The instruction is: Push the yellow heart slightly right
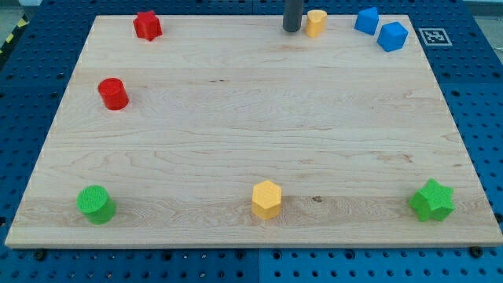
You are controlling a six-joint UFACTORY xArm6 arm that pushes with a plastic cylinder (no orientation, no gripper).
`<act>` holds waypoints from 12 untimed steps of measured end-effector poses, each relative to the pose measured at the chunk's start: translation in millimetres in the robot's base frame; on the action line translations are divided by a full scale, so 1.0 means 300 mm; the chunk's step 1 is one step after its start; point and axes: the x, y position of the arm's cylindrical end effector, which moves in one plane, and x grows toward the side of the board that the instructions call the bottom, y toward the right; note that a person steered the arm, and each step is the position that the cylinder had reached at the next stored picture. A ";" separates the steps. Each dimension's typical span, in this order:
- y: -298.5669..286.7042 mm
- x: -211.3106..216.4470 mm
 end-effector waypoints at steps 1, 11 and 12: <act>-0.011 -0.054; 0.219 -0.012; 0.275 -0.012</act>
